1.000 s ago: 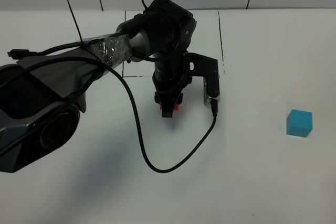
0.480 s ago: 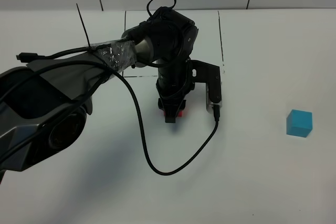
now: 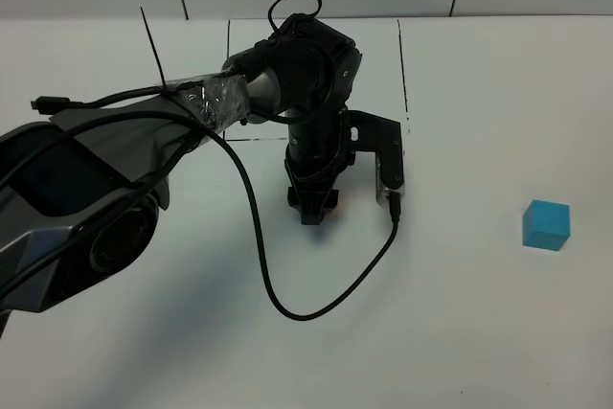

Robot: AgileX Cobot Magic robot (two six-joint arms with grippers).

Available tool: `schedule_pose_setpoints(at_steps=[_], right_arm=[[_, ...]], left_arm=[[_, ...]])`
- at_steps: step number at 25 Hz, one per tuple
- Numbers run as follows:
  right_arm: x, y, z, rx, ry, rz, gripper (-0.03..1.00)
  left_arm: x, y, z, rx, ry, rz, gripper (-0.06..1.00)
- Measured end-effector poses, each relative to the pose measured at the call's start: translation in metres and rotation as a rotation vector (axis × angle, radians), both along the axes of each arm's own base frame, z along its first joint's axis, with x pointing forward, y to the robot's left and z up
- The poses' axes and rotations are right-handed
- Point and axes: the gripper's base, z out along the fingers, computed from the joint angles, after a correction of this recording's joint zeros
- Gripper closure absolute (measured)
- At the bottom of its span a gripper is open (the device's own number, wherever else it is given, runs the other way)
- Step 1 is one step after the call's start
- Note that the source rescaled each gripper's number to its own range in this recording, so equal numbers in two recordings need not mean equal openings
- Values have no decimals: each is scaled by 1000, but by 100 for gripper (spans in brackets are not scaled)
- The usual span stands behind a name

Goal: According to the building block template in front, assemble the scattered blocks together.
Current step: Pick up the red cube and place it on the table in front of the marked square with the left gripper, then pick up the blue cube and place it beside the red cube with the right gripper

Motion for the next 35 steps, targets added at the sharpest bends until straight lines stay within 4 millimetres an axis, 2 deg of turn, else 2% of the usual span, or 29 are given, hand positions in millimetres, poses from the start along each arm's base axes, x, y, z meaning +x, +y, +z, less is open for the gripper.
schedule_pose_setpoints(at_steps=[4,7,9,12,19,22,27,31,35], right_arm=[[0,0,0,0,0,0,20],[0,0,0,0,0,0,20],[0,0,0,0,0,0,20],[0,0,0,0,0,0,20],[0,0,0,0,0,0,20],[0,0,0,0,0,0,20],[0,0,0,0,0,0,20],[0,0,0,0,0,0,20],[0,0,0,0,0,0,20]], left_arm=[[1,1,10,-4,-22,43,6],[0,1,40,-43,-68,102,-5],[0,5,64,-71,-97,174,-6],[6,25,95,-99,-123,327,-5],[38,108,138,-137,-161,762,0],[38,148,149,-141,-151,912,4],[10,211,152,-96,-84,1090,7],[-31,256,164,-101,-88,1261,9],[-82,283,179,-134,-129,1387,11]])
